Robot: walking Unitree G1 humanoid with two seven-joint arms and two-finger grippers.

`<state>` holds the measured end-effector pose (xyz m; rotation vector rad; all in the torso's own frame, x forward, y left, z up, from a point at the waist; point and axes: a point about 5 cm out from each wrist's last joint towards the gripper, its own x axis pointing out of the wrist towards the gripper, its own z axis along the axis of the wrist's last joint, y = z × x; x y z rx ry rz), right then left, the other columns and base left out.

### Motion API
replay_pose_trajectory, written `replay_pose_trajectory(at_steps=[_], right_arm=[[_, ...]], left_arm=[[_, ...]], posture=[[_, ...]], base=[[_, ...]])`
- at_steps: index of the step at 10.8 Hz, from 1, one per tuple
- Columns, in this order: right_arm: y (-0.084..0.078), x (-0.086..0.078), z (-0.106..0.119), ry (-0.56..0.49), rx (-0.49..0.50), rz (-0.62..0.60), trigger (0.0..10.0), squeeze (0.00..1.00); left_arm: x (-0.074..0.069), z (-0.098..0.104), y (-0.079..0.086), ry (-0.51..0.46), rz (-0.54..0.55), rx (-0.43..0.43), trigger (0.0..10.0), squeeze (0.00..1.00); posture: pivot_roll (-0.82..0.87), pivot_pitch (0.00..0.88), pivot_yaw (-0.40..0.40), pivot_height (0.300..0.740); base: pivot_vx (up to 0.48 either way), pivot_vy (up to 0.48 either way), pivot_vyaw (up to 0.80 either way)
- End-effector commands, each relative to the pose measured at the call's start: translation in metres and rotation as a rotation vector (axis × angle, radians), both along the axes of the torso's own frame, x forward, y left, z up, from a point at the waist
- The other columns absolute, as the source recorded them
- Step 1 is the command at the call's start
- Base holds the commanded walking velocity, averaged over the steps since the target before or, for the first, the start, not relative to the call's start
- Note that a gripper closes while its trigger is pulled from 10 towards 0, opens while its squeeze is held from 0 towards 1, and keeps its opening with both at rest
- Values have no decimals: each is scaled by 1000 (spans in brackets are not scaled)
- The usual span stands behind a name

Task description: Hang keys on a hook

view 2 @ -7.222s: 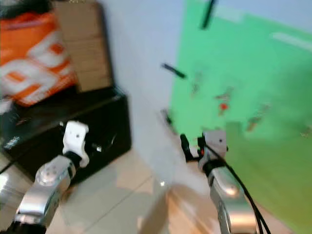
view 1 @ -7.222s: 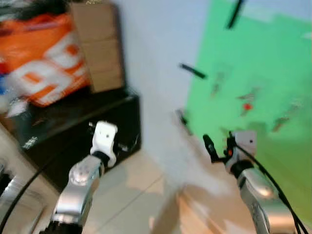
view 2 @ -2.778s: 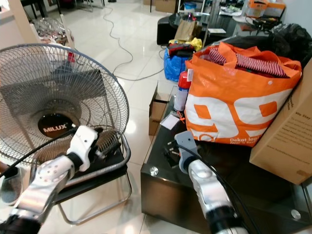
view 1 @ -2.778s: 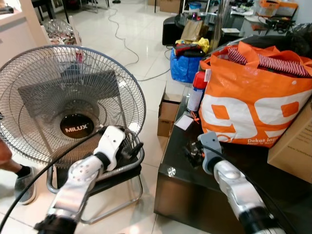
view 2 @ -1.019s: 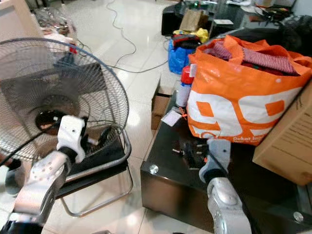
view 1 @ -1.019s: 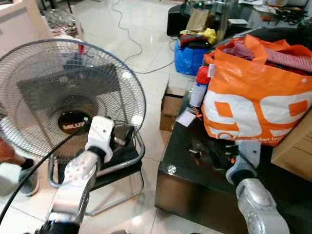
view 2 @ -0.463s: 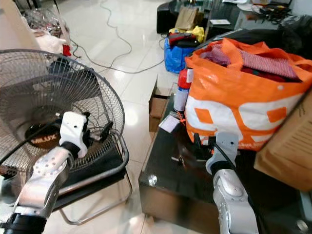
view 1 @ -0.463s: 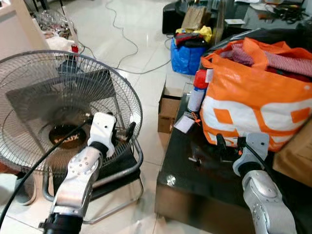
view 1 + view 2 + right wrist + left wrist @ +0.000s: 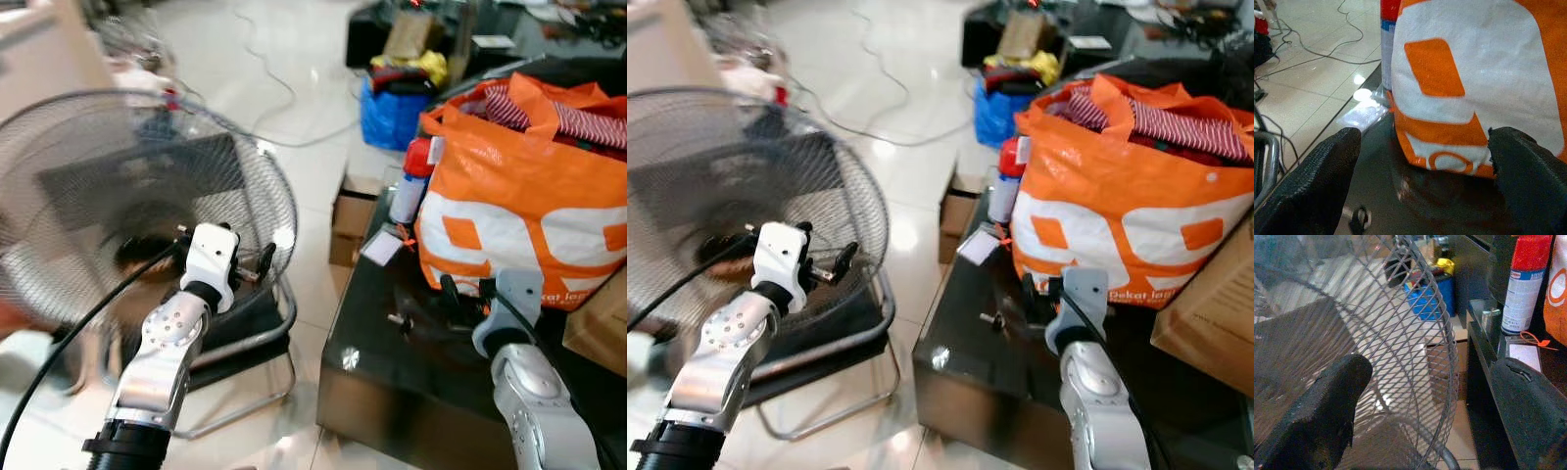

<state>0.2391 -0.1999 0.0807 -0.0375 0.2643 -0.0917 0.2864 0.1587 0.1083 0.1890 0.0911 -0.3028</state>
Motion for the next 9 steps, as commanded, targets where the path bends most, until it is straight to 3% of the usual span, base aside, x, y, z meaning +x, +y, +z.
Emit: replay_pose_trajectory(at_steps=[1,3,6,7,9], right_arm=[[-4,-1,-1,14,-8,-14,10000,0],[-6,-1,0,9,0,-17,10000,0],[1,0,7,-32,50,5,10000,0],[3,1,7,-31,48,14,10000,0],[3,1,6,-29,47,21,10000,0]], left_arm=[[0,-1,0,1,-6,13,10000,0],[-3,0,-6,6,-91,-22,10000,0],[-18,3,-17,67,-324,-135,10000,0],[-21,1,-18,96,-381,-122,10000,0],[-20,-2,-15,102,-385,-99,10000,0]], posture=[[-71,0,27,740],[-71,0,26,740],[-76,0,30,740],[-77,0,33,740],[-74,0,32,740]], base=[[0,0,0],[0,0,0],[0,0,0],[0,0,0],[0,0,0]])
